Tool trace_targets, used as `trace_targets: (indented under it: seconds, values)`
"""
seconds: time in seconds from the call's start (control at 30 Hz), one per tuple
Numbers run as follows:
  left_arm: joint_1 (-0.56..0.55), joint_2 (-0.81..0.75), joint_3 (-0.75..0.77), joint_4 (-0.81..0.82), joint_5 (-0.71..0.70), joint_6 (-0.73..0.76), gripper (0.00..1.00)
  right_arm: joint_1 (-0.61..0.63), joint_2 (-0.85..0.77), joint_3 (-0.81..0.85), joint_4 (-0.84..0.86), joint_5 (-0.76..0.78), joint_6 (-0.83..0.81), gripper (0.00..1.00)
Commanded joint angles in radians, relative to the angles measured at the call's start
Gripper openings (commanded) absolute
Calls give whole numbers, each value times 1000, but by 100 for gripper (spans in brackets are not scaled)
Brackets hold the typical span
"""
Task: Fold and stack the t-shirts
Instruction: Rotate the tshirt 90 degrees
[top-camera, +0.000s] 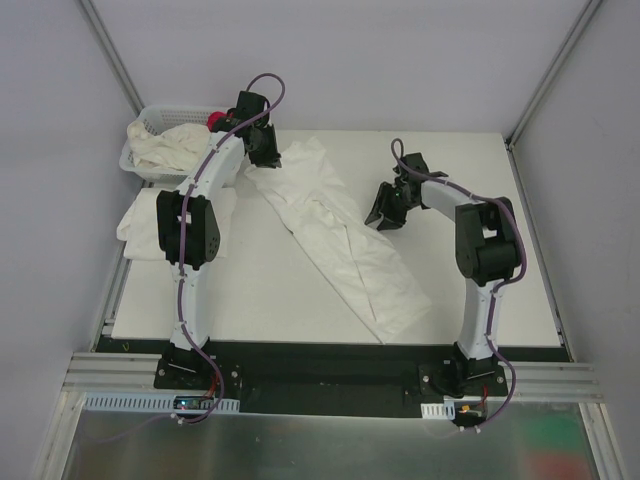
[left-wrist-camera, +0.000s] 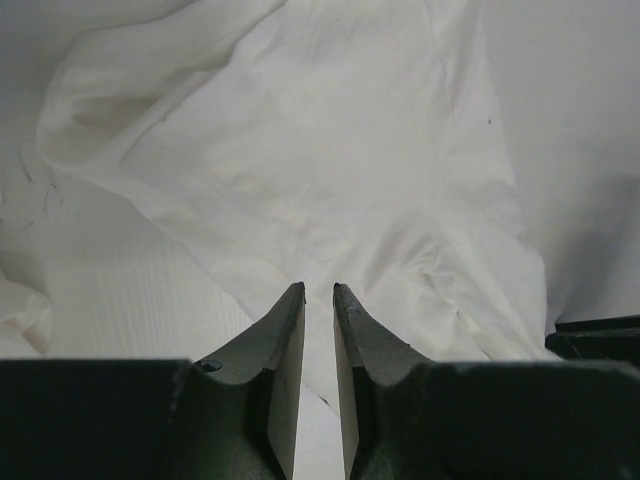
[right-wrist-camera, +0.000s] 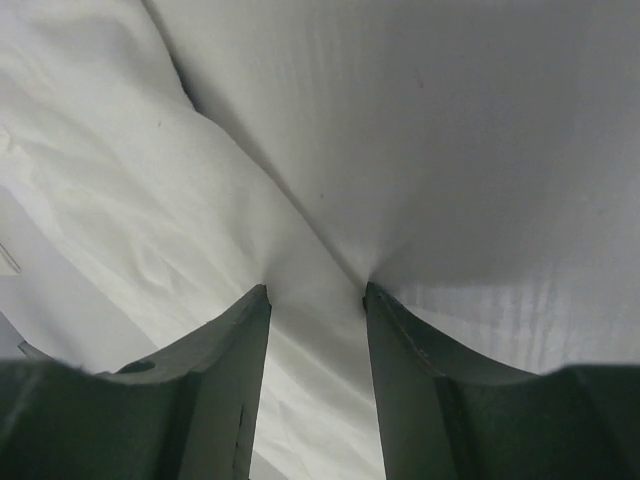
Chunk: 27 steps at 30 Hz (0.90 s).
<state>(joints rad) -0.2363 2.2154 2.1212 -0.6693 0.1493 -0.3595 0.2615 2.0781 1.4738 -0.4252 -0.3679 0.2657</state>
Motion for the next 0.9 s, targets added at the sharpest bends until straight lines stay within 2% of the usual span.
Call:
trace_targets:
  seconds: [0.0,0.17,0.27,0.3,0.37,0.63,0.87]
  values:
    - [-6,-40,19,10,1,-6,17,44,-59,-18,45,-37,35,46]
    - [-6,-34,17,10,3,-6,17,74,-44,-9,59,-48,50,43]
    - [-6,-33,16,10,3,-6,17,79,-36,-15,75,-60,59,26]
    - [-6,-33,16,8,1,-7,17,78,-36,-17,78,-59,61,14]
    - [-6,-34,14,8,-1,-3,17,78,-41,-26,86,-46,58,2]
    - [-8,-46,2,10,-11,4,17,32,-52,-59,117,-14,79,1]
    - [-15,-59,0,10,-31,14,17,-62,-133,-185,149,52,86,1]
